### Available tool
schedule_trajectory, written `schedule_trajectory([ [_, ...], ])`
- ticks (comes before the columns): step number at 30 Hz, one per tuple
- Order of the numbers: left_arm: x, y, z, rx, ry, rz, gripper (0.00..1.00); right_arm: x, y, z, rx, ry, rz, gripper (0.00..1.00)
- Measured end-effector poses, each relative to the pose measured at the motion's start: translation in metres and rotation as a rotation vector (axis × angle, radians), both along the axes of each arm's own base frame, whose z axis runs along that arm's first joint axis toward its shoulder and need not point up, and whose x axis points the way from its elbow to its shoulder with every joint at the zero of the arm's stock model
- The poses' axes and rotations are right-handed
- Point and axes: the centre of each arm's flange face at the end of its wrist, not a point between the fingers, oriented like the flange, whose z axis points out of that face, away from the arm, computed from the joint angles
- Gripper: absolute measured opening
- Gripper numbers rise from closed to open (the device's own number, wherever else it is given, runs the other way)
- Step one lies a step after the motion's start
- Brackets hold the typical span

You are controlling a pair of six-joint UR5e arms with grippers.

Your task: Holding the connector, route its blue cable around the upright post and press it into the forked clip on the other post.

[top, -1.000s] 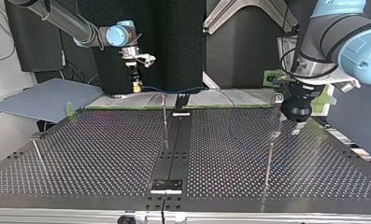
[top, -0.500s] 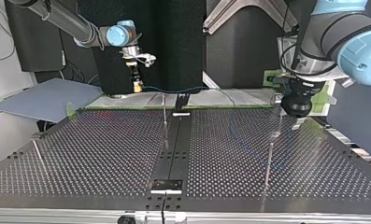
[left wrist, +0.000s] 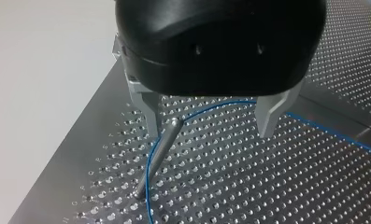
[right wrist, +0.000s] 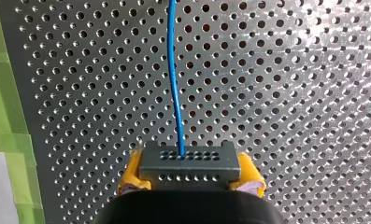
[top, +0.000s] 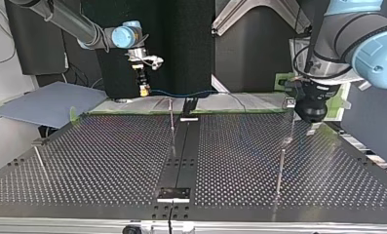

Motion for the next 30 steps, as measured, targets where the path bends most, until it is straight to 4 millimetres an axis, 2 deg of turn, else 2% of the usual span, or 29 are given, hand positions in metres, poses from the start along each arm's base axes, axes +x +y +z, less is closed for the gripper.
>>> schedule_trajectory([
  [7,-0.002,0.000,0.003,0.004,-0.009,0.003,1.00,0.000,0.000,0.000,-0.001,0.001,0.000,0.00],
  [14,-0.011,0.001,0.019,0.019,-0.088,0.014,1.00,0.000,0.000,0.000,0.000,0.002,0.000,0.00],
  [18,-0.018,0.002,0.022,0.045,-0.123,0.021,1.00,0.000,0.000,0.000,0.001,0.001,0.000,0.00],
  [22,-0.022,0.001,0.016,0.073,-0.139,0.011,1.00,0.000,0.000,0.000,0.001,-0.001,0.000,0.00],
  [30,-0.021,-0.013,-0.012,0.091,-0.138,-0.075,1.00,0.000,0.001,0.000,0.005,0.002,0.001,0.00],
])
